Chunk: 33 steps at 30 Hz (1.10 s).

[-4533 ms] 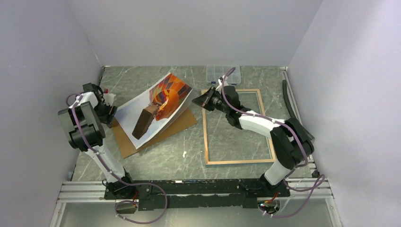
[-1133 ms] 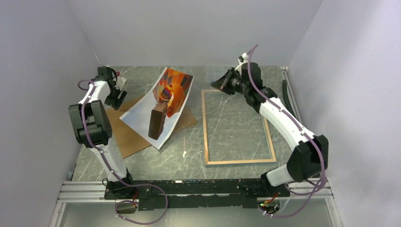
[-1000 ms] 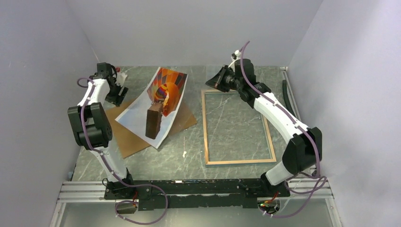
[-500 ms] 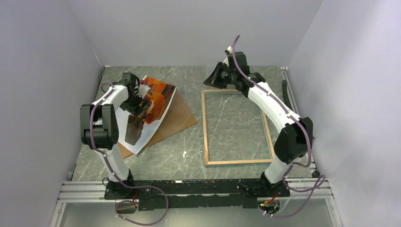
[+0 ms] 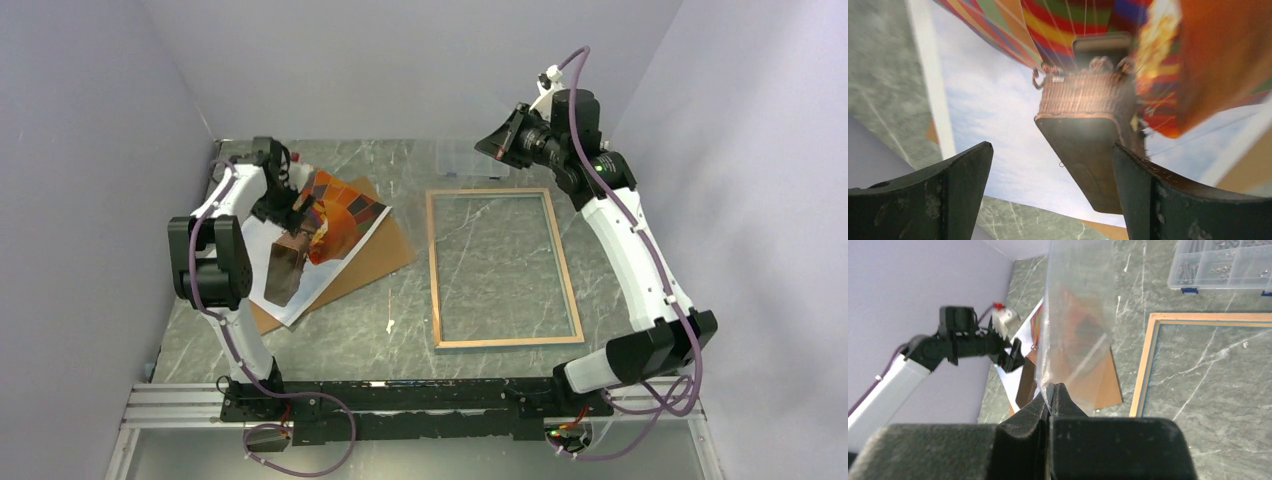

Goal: Put the photo into the frame
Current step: Pick up the photo frame item at the center of the board, then place the photo frame item in the photo frame.

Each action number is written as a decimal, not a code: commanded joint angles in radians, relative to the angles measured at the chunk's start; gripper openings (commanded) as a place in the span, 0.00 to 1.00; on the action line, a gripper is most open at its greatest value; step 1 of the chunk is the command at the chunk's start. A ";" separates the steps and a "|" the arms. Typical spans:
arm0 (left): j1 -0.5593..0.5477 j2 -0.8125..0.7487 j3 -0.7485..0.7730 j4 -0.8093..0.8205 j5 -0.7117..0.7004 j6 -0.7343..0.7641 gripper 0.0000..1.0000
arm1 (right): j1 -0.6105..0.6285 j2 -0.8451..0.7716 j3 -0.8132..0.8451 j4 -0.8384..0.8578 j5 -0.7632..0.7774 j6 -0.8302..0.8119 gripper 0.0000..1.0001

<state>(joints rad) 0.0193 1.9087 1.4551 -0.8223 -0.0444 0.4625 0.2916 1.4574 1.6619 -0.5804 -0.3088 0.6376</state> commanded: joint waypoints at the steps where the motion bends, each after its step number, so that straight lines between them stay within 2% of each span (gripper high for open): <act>1: -0.002 -0.053 0.237 -0.168 0.198 -0.087 0.95 | -0.020 -0.055 0.011 -0.037 -0.052 -0.019 0.00; 3: -0.012 -0.060 0.273 -0.204 0.248 -0.090 0.95 | -0.058 -0.088 -0.030 -0.065 -0.049 -0.004 0.00; 9: -0.144 -0.083 0.241 -0.170 0.241 -0.081 0.95 | -0.249 -0.165 -0.256 -0.125 -0.130 -0.016 0.00; 16: -0.232 -0.033 0.289 -0.187 0.244 -0.067 0.95 | -0.345 -0.228 -0.499 -0.130 -0.100 -0.032 0.00; 19: -0.270 -0.012 0.288 -0.155 0.228 -0.052 0.94 | -0.380 -0.252 -0.580 -0.118 -0.105 -0.030 0.00; 24: -0.297 0.081 0.294 0.009 0.187 -0.010 0.93 | -0.416 -0.290 -0.709 -0.082 -0.038 0.008 0.00; 28: -0.321 0.213 0.452 -0.033 0.208 -0.014 0.93 | -0.421 -0.301 -0.823 0.007 -0.014 0.048 0.11; 30: -0.337 0.250 0.490 -0.036 0.212 -0.012 0.93 | -0.426 -0.294 -0.876 0.063 -0.020 0.064 0.24; 33: -0.364 0.276 0.502 -0.038 0.198 -0.005 0.93 | -0.436 -0.256 -0.923 0.107 -0.026 0.083 0.52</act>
<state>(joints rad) -0.3061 2.1777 1.9038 -0.8677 0.1596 0.4328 -0.1310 1.1774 0.7776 -0.5983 -0.3462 0.6834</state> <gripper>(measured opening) 0.930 0.376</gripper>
